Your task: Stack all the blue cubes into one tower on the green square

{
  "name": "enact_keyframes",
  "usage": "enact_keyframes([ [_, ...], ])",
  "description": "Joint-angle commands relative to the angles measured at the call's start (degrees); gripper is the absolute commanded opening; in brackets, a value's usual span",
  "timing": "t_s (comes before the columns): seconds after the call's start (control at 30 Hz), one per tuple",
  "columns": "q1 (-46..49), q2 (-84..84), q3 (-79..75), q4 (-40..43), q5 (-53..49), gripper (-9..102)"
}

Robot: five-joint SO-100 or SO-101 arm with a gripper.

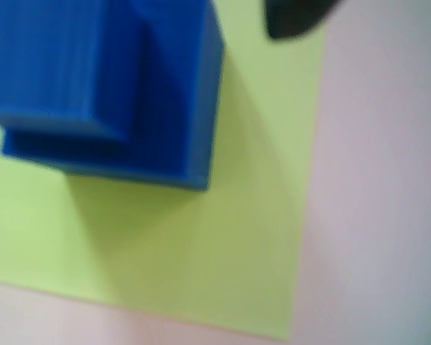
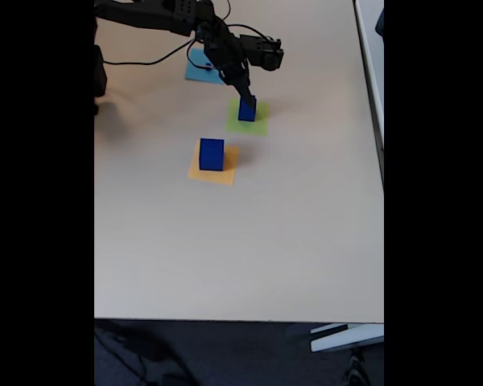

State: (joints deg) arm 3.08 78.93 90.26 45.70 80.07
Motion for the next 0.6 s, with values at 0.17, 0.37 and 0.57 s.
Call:
enact_keyframes([
  [0.17,1.23,4.75,-0.62,-0.79,-1.49,32],
  [0.37,1.85,3.78,-1.14,-0.62,-2.02,32],
  [0.57,2.11,2.29,-2.20,-0.44,-2.72,32],
])
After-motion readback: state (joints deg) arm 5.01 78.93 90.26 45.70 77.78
